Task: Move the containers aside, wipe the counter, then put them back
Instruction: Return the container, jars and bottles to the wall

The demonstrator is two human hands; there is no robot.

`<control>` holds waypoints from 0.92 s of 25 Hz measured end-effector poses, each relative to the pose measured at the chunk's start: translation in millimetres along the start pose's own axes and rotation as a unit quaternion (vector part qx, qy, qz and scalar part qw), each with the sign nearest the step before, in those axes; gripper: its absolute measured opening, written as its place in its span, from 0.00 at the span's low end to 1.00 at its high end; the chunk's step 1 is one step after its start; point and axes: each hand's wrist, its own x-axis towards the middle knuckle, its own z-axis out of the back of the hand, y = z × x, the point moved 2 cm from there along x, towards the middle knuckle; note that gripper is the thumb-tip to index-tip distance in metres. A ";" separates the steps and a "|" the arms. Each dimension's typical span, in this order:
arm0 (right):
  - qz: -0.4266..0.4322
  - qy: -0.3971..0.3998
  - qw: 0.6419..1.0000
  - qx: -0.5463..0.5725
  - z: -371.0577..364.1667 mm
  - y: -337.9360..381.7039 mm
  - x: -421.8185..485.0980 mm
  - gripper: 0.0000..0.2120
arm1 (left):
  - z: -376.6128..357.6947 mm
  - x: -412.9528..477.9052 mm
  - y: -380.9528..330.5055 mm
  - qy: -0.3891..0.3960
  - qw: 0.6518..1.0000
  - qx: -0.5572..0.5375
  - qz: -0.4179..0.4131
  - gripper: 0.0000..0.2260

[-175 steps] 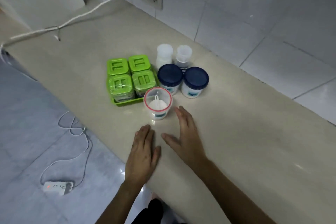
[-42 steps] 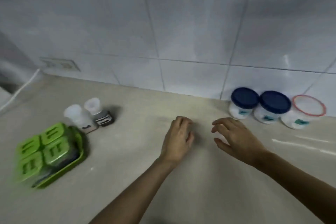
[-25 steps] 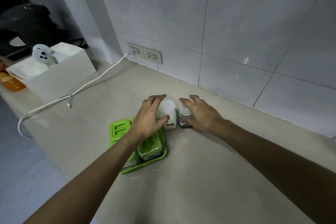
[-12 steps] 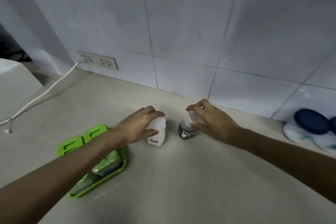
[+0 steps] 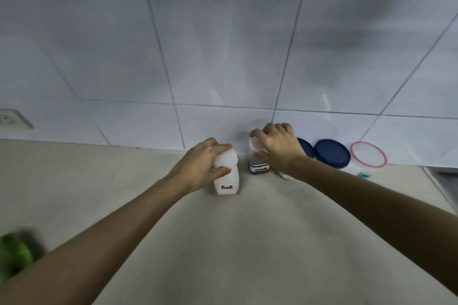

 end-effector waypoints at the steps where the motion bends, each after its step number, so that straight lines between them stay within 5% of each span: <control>1: -0.018 -0.002 1.000 -0.002 -1.8 -8.8 1.3 0.22 | -5.5 14.7 -6.3 -0.007 0.999 0.028 0.013 0.23; 9: -0.051 0.040 0.993 0.100 -3.4 -26.1 -3.5 0.26 | -38.3 82.5 -12.6 -0.039 0.995 0.040 0.083 0.23; 14: -0.063 -0.037 0.991 0.112 -10.0 -30.2 -34.8 0.24 | -39.3 77.8 -7.7 -0.055 0.995 0.005 0.086 0.26; 19: -0.030 -0.087 0.973 0.210 -24.0 26.1 -96.8 0.17 | -50.9 -22.0 -9.7 -0.182 0.974 -0.089 0.102 0.18; 23: 0.004 -0.029 0.959 0.280 -36.6 105.2 -123.9 0.15 | -78.0 -145.6 6.0 -0.168 0.948 -0.203 0.177 0.13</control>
